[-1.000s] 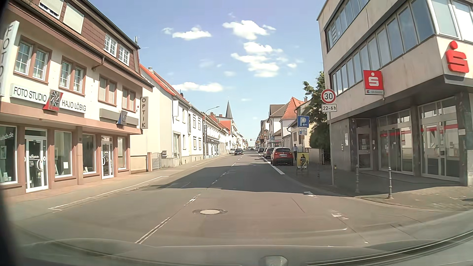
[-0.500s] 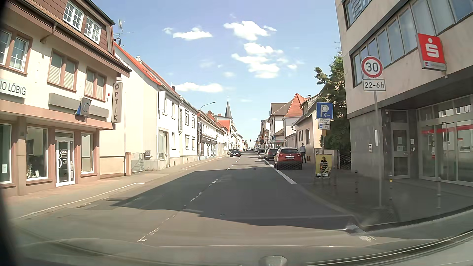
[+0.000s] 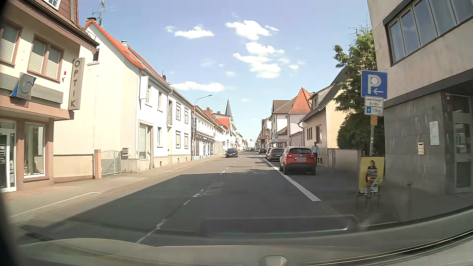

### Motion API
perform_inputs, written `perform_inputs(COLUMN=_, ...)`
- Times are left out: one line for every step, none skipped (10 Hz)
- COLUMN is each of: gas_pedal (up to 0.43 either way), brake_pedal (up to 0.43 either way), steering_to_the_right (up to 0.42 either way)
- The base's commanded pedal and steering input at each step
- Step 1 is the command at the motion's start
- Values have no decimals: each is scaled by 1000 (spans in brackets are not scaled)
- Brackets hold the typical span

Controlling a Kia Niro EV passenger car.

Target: Follow the waypoints while adhering to traffic rules and regulations

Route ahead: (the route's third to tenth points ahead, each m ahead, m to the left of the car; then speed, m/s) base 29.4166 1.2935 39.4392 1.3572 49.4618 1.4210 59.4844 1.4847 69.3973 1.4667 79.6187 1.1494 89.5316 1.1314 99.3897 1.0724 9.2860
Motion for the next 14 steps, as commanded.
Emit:
perform_inputs(gas_pedal=8, brake_pedal=30, steering_to_the_right=-1)
perform_inputs(gas_pedal=8, brake_pedal=30, steering_to_the_right=-1)
perform_inputs(gas_pedal=8, brake_pedal=30, steering_to_the_right=-1)
perform_inputs(gas_pedal=8, brake_pedal=30, steering_to_the_right=-1)
perform_inputs(gas_pedal=8, brake_pedal=30, steering_to_the_right=-3)
perform_inputs(gas_pedal=8, brake_pedal=30, steering_to_the_right=-3)
perform_inputs(gas_pedal=8, brake_pedal=30, steering_to_the_right=-3)
perform_inputs(gas_pedal=20, brake_pedal=30, steering_to_the_right=-3)
perform_inputs(gas_pedal=28, brake_pedal=30, steering_to_the_right=-4)
perform_inputs(gas_pedal=28, brake_pedal=30, steering_to_the_right=-3)
perform_inputs(gas_pedal=59, brake_pedal=30, steering_to_the_right=-2)
perform_inputs(gas_pedal=67, brake_pedal=30, steering_to_the_right=-4)
perform_inputs(gas_pedal=67, brake_pedal=30, steering_to_the_right=-4)
perform_inputs(gas_pedal=67, brake_pedal=30, steering_to_the_right=-3)
